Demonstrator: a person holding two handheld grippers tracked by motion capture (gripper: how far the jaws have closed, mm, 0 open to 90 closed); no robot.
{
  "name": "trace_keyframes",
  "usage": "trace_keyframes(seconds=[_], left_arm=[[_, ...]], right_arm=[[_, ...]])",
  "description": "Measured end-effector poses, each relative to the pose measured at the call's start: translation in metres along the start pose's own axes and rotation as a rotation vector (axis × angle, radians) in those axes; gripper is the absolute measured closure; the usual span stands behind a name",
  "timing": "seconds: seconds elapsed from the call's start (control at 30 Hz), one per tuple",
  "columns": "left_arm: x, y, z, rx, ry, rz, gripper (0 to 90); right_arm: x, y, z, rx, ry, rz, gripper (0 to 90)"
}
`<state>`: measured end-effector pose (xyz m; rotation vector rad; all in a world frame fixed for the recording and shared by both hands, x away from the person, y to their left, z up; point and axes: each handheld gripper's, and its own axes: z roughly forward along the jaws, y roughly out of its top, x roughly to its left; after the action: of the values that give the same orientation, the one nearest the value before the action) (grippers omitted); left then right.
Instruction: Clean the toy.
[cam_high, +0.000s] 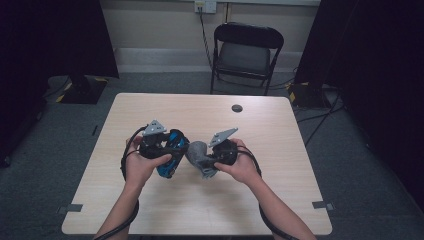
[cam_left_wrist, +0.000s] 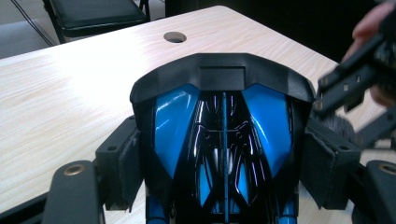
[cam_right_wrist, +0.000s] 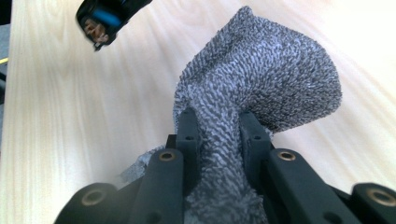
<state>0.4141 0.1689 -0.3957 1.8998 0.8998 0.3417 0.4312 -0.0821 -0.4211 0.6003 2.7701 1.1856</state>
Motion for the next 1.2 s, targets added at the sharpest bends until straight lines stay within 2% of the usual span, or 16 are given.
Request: trace_keyframes(seconds=[0.23, 0.5, 0.77, 1.0, 1.2], left_arm=[[-0.002, -0.001, 0.003, 0.011, -0.012, 0.007, 25.5], [-0.007, -0.001, 0.008, 0.026, -0.025, 0.026, 25.5], [-0.008, -0.004, 0.011, 0.042, -0.028, 0.033, 25.5], [-0.008, -0.004, 0.012, 0.051, -0.032, 0.037, 25.5], [-0.008, -0.004, 0.012, 0.053, -0.031, 0.034, 25.5]], right_arm=[[-0.009, 0.006, -0.015, -0.048, -0.041, 0.009, 74.8], [-0.013, 0.012, -0.019, -0.08, -0.071, 0.009, 74.9], [-0.013, 0.016, -0.02, -0.092, -0.062, 0.004, 74.8], [-0.006, 0.021, -0.016, -0.097, -0.038, -0.016, 74.8], [-0.004, 0.022, -0.013, -0.095, -0.034, -0.021, 74.8]])
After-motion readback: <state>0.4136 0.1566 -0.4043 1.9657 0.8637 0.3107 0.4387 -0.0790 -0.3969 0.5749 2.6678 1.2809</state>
